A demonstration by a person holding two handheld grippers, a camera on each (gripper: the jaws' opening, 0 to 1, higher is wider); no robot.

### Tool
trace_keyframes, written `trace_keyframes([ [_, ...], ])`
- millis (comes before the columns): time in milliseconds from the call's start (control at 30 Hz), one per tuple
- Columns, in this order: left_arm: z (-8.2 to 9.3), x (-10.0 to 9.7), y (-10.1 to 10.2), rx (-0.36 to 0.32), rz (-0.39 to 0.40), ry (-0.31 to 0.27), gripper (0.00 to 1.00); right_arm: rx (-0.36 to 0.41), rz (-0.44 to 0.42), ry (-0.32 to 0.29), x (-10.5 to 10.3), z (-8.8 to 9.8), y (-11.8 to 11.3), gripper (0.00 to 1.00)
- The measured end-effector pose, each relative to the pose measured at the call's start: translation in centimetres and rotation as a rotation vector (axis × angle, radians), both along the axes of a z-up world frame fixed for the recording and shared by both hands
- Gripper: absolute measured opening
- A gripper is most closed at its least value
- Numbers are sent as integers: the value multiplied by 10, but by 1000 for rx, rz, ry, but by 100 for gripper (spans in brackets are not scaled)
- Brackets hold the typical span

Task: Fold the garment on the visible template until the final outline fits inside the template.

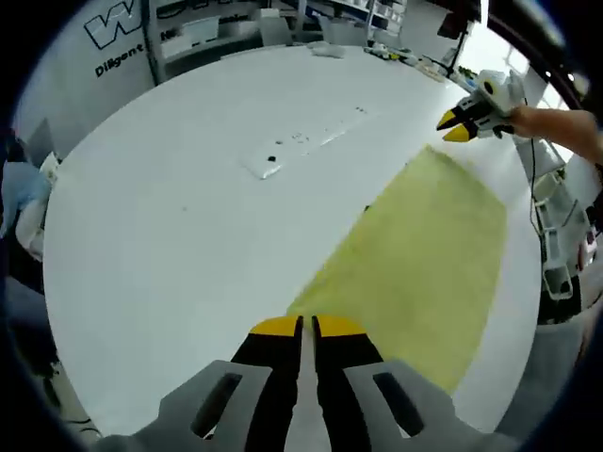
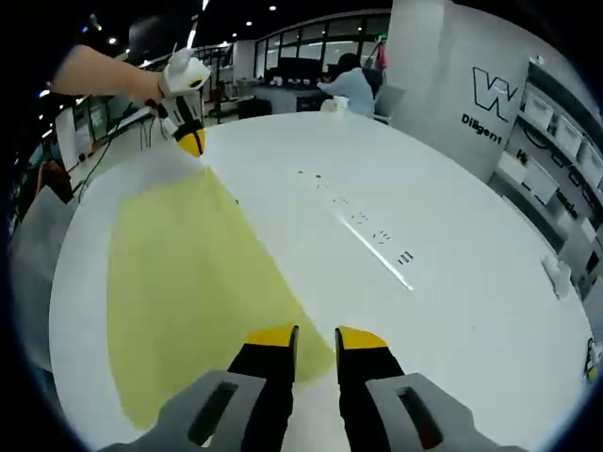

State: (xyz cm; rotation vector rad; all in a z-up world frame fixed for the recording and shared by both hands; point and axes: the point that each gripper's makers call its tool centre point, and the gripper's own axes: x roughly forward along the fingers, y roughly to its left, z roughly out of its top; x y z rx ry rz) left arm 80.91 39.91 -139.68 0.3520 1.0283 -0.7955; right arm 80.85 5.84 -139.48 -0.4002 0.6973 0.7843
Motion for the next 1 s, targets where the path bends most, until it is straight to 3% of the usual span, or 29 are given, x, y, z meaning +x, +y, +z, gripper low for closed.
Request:
trace_keyframes([
  [100, 5, -13, 6, -41, 43, 17, 15, 29, -13, 8, -13, 2, -2, 11],
  [200, 10, -29, 7, -93, 51, 1, 16, 70, -25, 15, -29, 2, -3, 15],
  [467, 2, -89, 14, -168, 78, -3, 20, 164, -16, 40, -85, -1, -3, 16],
  [667, -1, -123, 14, -232, 116, -25, 23, 202, -32, 58, -124, -9, -7, 21],
  [833, -8, -154, 10, -249, 115, -28, 21, 241, -51, 77, -159, -19, -7, 23],
  [1000, -18, -169, 5, -254, 107, -58, 26, 268, -81, 93, -179, -29, -6, 24],
])
